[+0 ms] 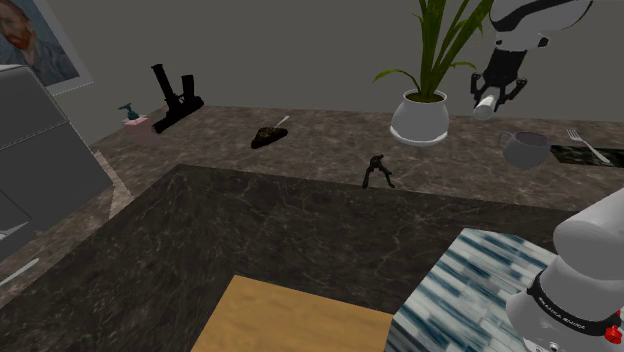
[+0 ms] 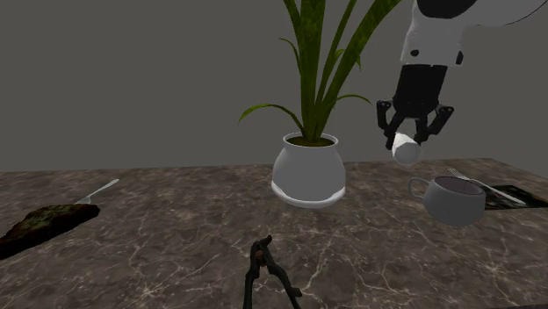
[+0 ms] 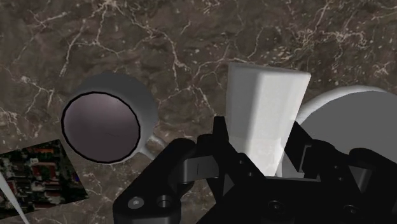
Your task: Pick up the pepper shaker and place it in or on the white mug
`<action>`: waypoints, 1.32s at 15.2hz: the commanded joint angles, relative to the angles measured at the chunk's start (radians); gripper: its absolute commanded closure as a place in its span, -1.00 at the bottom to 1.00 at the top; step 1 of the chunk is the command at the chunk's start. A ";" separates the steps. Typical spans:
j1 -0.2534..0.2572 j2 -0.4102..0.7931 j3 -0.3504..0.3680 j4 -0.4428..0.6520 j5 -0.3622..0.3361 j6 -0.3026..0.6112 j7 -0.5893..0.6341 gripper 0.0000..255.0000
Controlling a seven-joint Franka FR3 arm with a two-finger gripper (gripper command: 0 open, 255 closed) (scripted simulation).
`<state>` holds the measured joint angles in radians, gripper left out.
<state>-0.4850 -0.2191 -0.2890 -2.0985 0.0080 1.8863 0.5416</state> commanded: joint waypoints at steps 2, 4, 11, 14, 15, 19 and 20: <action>-0.033 -0.018 -0.045 -0.011 -0.016 -0.008 -0.071 1.00; -0.053 -0.026 -0.074 -0.014 -0.026 -0.014 -0.117 1.00; -0.109 -0.022 -0.163 -0.008 -0.047 -0.018 -0.253 1.00; -0.110 -0.016 -0.166 -0.043 -0.046 0.022 -0.256 1.00; -0.110 -0.013 -0.167 -0.054 -0.045 0.036 -0.258 1.00; -0.110 0.001 -0.173 -0.095 -0.041 0.090 -0.265 1.00; -0.110 0.005 -0.174 -0.105 -0.039 0.104 -0.267 1.00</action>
<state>-0.5954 -0.2208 -0.4611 -2.1949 -0.0336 1.9745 0.2779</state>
